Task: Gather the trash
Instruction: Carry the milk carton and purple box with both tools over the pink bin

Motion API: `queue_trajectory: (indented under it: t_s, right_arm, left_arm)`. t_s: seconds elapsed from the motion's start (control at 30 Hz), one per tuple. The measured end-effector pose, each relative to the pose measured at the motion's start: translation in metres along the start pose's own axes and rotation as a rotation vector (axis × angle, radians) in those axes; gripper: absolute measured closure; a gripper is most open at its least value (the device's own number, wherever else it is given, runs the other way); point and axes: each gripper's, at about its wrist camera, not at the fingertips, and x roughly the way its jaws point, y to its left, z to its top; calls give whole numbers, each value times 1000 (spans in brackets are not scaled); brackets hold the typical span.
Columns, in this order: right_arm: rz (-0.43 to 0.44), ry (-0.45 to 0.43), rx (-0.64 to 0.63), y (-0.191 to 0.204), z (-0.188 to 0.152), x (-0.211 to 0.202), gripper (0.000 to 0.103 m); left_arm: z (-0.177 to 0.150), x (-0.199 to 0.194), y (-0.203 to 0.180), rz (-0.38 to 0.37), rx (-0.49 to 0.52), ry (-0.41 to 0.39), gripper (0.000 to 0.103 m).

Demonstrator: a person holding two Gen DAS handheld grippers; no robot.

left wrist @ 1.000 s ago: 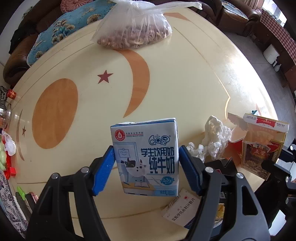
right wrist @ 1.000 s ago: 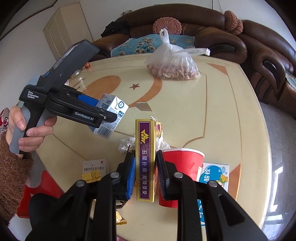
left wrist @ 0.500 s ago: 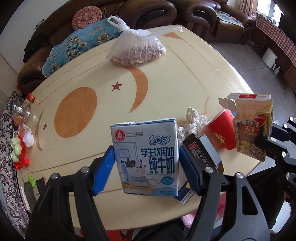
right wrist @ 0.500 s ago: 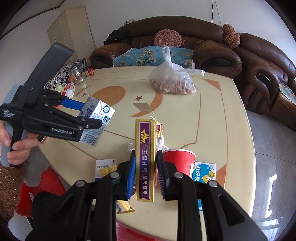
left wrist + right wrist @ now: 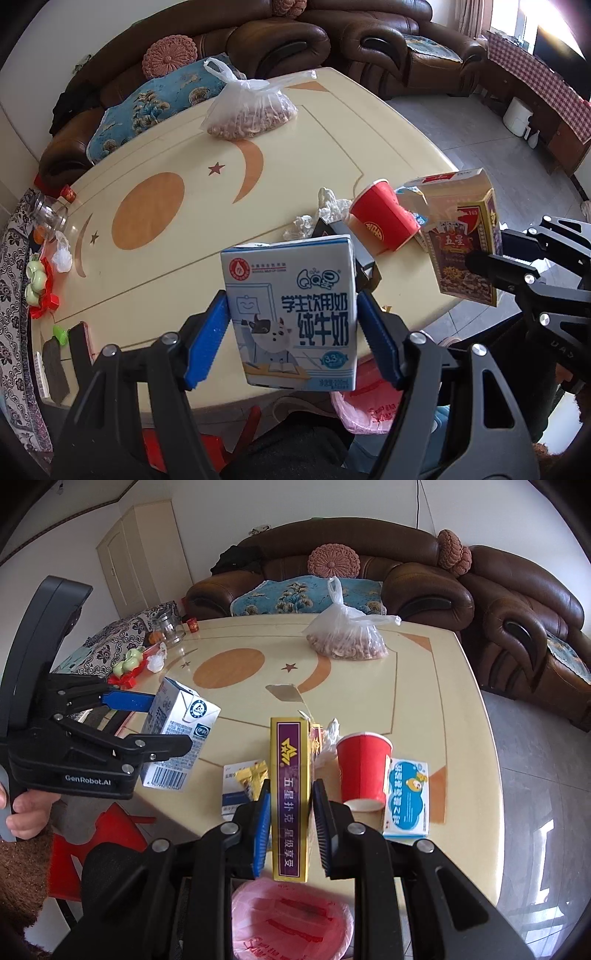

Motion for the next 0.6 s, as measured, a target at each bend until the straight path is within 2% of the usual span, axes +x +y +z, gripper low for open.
queue_trajectory:
  t_s: [0.6]
  right_arm:
    - [11, 44, 25, 25, -78, -33, 81]
  left_arm:
    - [-95, -10, -50, -111, 16, 12, 34]
